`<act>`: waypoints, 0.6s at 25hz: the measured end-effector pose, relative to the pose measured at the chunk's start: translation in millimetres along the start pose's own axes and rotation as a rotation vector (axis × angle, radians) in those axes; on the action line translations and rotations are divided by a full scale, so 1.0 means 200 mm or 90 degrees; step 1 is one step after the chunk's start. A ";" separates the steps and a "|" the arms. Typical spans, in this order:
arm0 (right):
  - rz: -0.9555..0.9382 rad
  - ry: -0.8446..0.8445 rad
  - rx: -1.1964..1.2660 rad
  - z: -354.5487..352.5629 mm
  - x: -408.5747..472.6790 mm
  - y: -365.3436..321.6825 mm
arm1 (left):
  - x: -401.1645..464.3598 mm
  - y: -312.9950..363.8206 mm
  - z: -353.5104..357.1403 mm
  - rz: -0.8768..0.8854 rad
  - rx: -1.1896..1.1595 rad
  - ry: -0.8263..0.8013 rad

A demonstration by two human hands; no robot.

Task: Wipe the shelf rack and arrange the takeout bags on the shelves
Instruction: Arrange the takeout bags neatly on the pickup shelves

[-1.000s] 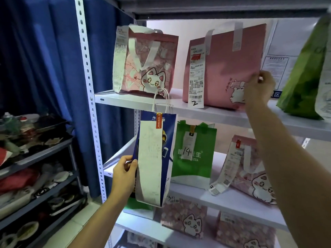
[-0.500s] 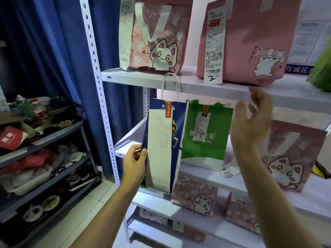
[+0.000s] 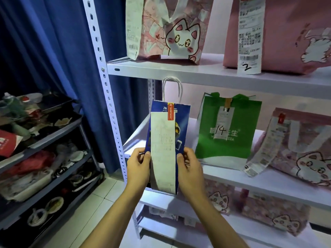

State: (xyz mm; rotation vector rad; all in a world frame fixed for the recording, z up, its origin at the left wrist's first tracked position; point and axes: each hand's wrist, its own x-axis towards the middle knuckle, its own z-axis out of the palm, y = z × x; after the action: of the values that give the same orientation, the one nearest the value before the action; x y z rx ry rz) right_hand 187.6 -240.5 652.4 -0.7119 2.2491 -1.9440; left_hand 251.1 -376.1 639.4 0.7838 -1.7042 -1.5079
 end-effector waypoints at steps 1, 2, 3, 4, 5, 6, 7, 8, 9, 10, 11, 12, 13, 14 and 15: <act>0.005 0.006 0.001 0.04 0.03 -0.01 | 0.05 -0.01 -0.02 0.001 -0.003 -0.010; 0.011 0.014 0.000 0.08 0.07 -0.01 | 0.10 -0.01 -0.04 0.007 -0.004 -0.020; 0.016 0.027 -0.005 0.13 0.10 -0.02 | 0.15 -0.01 -0.06 0.011 -0.002 -0.033; 0.020 0.042 -0.010 0.16 0.13 -0.02 | 0.20 -0.01 -0.07 0.010 0.003 -0.048; 0.023 0.056 -0.013 0.20 0.15 -0.03 | 0.24 -0.01 -0.08 0.008 0.007 -0.062; 0.028 0.069 -0.015 0.24 0.18 -0.04 | 0.29 -0.02 -0.09 0.006 0.014 -0.074; 0.033 0.080 -0.017 0.27 0.20 -0.04 | 0.33 -0.02 -0.09 0.007 0.019 -0.084; 0.036 0.092 -0.019 0.30 0.23 -0.05 | 0.37 -0.03 -0.10 0.007 0.020 -0.095; 0.040 0.100 -0.021 0.32 0.26 -0.05 | 0.41 -0.03 -0.10 0.008 0.018 -0.106; 0.045 0.102 -0.022 0.33 0.30 -0.06 | 0.44 -0.03 -0.09 0.010 0.013 -0.117; 0.050 0.101 -0.022 0.34 0.34 -0.05 | 0.47 -0.02 -0.09 0.010 0.009 -0.126; 0.054 0.098 -0.022 0.35 0.38 -0.05 | 0.50 -0.02 -0.08 0.009 0.006 -0.131; 0.054 0.094 -0.020 0.35 0.43 -0.05 | 0.54 -0.01 -0.07 0.006 0.001 -0.133; 0.052 0.090 -0.020 0.36 0.48 -0.04 | 0.59 -0.01 -0.06 0.005 -0.003 -0.134; 0.046 0.086 -0.022 0.36 0.53 -0.02 | 0.63 0.00 -0.04 0.005 -0.010 -0.136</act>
State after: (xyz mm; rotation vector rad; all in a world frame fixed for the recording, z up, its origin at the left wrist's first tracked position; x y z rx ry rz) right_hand 121.0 -349.1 668.1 -0.5086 2.3553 -1.9791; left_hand 188.1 -484.2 655.6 0.6253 -1.8450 -1.6450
